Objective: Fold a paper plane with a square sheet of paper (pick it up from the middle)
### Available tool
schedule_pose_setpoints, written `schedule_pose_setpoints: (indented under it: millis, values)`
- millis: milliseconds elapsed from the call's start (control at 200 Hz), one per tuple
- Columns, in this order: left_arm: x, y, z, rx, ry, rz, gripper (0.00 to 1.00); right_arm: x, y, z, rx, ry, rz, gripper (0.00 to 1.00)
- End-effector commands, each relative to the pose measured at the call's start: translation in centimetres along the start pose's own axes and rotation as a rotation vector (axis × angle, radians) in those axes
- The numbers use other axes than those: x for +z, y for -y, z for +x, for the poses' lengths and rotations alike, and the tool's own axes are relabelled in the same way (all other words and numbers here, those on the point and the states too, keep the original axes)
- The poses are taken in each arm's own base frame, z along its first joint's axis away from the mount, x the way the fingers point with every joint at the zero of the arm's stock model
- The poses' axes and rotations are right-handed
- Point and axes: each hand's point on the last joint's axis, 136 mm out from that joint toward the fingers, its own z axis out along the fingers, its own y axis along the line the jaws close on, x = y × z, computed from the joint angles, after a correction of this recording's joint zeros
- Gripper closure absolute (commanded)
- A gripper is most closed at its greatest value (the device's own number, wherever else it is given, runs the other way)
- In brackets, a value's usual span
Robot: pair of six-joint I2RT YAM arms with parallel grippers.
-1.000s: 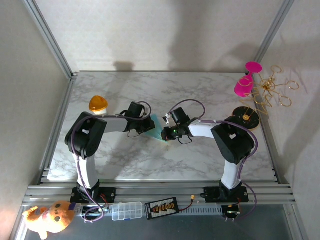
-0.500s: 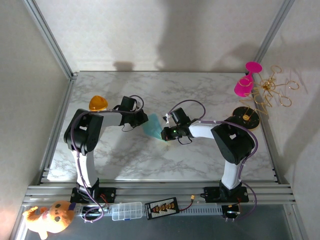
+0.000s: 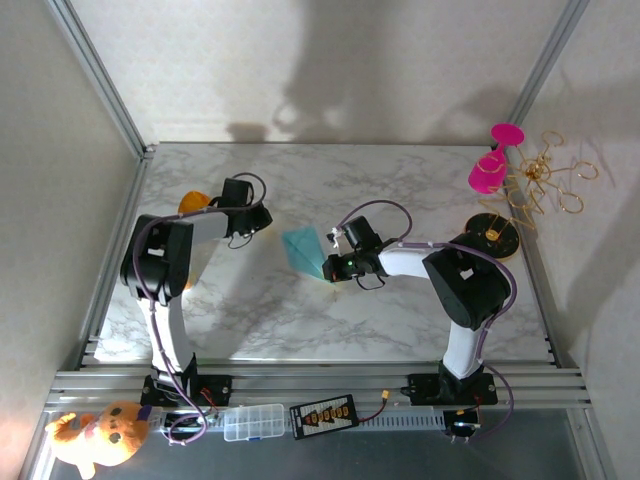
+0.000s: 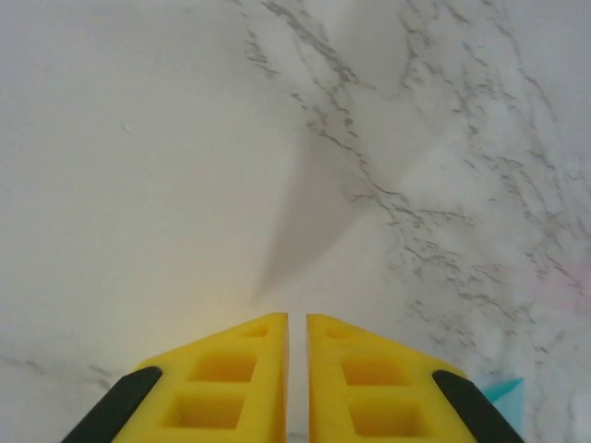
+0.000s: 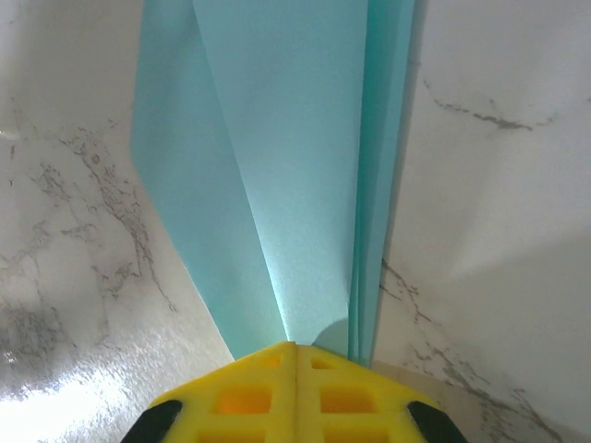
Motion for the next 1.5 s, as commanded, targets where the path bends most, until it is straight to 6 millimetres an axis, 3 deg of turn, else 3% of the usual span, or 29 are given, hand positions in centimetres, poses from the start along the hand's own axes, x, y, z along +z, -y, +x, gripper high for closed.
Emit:
schedule_pose_setpoints:
  millis: [0, 175, 406, 561, 766, 986, 1157, 1497]
  values:
    - [-3.5, 4.8, 0.0, 0.001, 0.033, 0.140, 0.86, 0.3, 5.4, 8.9, 0.150, -0.275, 0.206, 0.96]
    - [-4.0, 6.9, 4.5, -0.024, -0.019, 0.212, 0.86, 0.6, 3.8, 7.2, 0.174, -0.229, 0.133, 0.95]
    - [-1.0, 7.3, 9.6, -0.009, -0.121, 0.182, 0.88, 0.4, 0.9, 4.1, 0.164, -0.166, 0.015, 0.91]
    - [0.6, 6.5, 10.4, -0.011, -0.139, 0.138, 0.90, -0.3, -0.6, 1.9, 0.142, -0.113, -0.036, 0.90]
    - [1.7, 4.2, 11.5, 0.000, -0.161, 0.043, 0.91, -2.1, -3.1, -2.7, 0.095, 0.032, -0.106, 0.89]
    - [2.0, 2.7, 12.3, 0.006, -0.180, -0.028, 0.92, -1.1, -2.1, -5.5, 0.114, 0.088, -0.035, 0.92]
    - [2.2, 2.0, 12.8, 0.013, -0.191, -0.079, 0.92, 0.3, -2.9, -5.8, 0.078, 0.058, -0.049, 0.94]
    - [2.6, -0.3, 13.6, 0.029, -0.196, -0.234, 0.93, 2.4, -1.6, -3.2, 0.074, -0.044, -0.008, 0.97]
